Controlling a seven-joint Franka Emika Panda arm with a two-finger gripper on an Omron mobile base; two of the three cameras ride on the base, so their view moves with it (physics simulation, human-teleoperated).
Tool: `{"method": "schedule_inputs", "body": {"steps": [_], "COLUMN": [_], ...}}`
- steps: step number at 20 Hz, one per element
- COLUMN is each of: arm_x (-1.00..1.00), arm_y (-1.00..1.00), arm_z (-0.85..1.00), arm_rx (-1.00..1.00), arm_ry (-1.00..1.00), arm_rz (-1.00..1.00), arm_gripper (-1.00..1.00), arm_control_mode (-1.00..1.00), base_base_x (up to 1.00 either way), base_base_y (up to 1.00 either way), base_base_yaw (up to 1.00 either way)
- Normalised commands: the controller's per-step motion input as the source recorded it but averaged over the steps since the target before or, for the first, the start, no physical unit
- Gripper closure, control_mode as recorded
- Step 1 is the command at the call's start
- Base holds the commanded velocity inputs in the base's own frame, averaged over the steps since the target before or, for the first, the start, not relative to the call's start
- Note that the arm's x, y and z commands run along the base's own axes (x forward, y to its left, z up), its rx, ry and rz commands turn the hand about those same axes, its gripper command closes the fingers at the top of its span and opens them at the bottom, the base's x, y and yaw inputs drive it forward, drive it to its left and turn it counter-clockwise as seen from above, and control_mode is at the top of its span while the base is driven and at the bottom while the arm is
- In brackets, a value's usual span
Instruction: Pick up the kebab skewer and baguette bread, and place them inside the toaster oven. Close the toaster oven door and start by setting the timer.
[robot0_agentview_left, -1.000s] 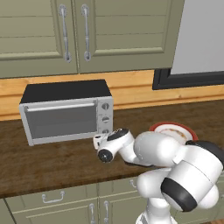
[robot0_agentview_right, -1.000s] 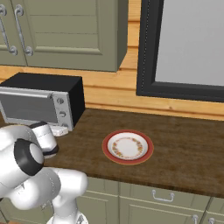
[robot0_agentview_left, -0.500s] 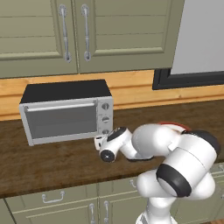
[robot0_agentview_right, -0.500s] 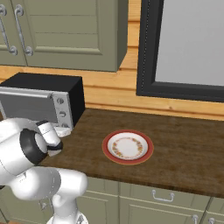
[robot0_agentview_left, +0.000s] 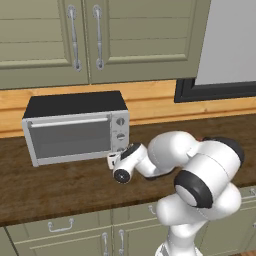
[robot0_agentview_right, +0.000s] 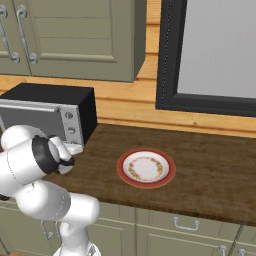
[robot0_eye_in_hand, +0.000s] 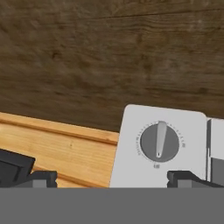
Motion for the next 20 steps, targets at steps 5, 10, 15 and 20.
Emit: {"method": "schedule_inputs", "body": {"steps": [5,10,15,20], "arm_x": [0.03,0.09,0.12,0.12], "arm_y": [0.10,0.16,0.03,0.00], "arm_z": [-0.11,-0.10,-0.11,-0.21], "arm_rx": [0.00,0.00,0.01,0.00], "arm_ry": [0.00,-0.03,-0.03,-0.04], "arm_rz": [0.00,0.00,0.00,0.00], "arm_gripper": [-1.00,-1.00,-1.00,-1.00], "arm_control_mode": [-1.00,-1.00,-1.00,-1.00], "base_base_x": [0.00,0.00,0.00,0.00], "base_base_y": [0.00,0.00,0.00,0.00], "base_base_yaw": [0.00,0.00,0.00,0.00]}}
